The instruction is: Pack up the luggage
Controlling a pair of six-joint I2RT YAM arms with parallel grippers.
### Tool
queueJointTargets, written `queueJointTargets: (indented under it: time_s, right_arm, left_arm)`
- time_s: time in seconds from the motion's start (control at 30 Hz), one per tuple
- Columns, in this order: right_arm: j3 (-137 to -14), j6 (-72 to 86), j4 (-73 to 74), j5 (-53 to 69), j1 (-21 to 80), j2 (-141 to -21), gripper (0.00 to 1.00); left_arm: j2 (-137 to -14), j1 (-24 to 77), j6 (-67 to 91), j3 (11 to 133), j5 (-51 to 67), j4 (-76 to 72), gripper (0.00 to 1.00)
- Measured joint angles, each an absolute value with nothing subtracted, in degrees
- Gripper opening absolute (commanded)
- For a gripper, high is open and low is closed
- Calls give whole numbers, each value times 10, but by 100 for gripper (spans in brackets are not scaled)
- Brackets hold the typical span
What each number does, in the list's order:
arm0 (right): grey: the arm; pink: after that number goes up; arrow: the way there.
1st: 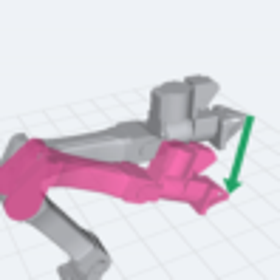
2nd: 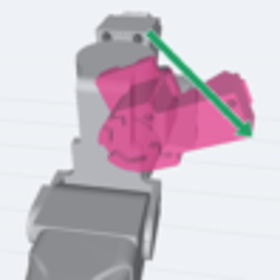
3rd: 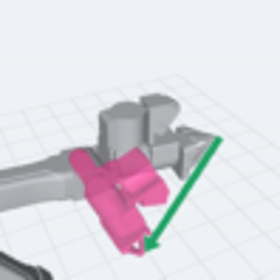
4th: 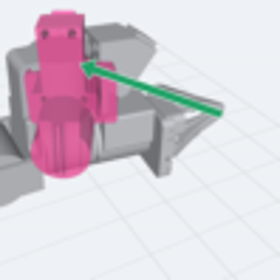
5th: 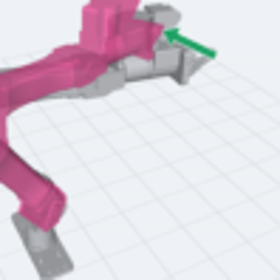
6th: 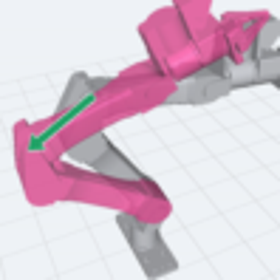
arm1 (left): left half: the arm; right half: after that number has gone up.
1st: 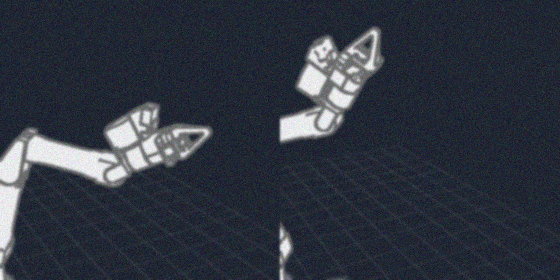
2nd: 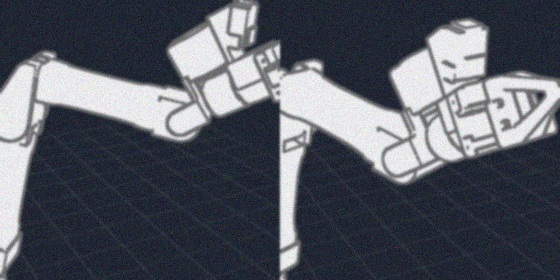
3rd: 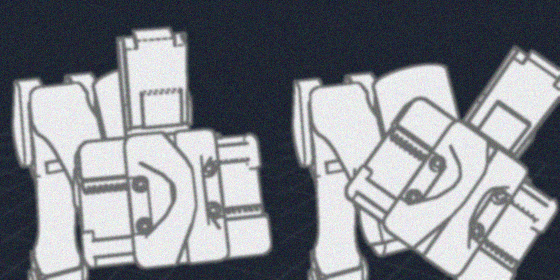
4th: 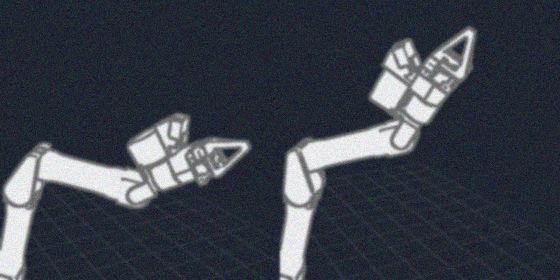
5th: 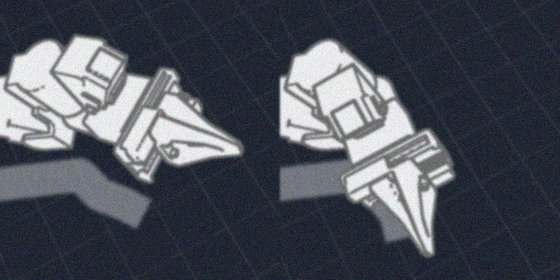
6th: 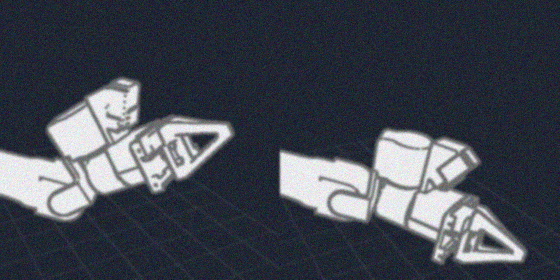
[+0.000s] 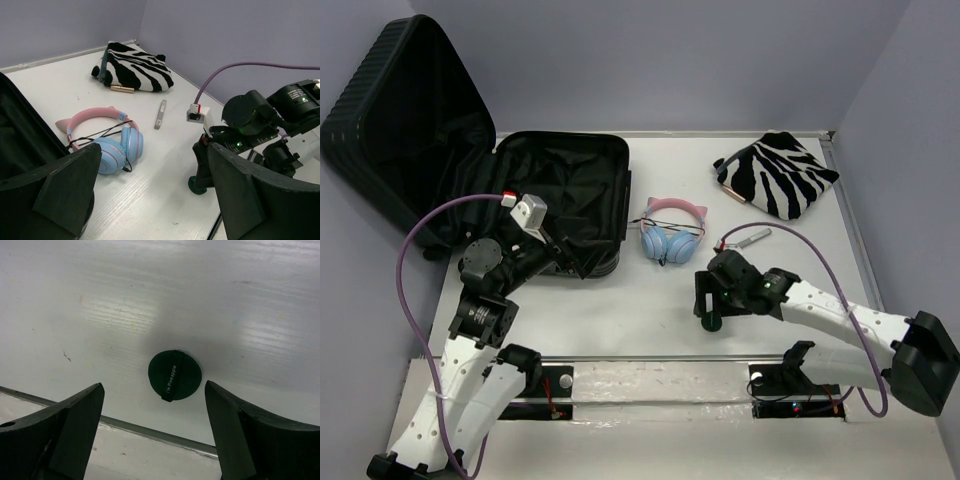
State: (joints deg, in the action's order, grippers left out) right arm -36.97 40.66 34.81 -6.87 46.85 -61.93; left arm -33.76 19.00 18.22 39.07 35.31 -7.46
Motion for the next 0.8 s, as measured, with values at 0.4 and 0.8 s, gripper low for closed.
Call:
queueJointTargets:
  time_s: [0.4, 0.8]
  right_arm:
    - [-394, 433, 358, -118, 522, -729, 51]
    - [-404, 439, 359, -148, 522, -786, 7]
  left_arm:
    - [-335, 197, 180, 391, 352, -74, 99]
    - [-335, 203, 179, 391, 351, -74, 99]
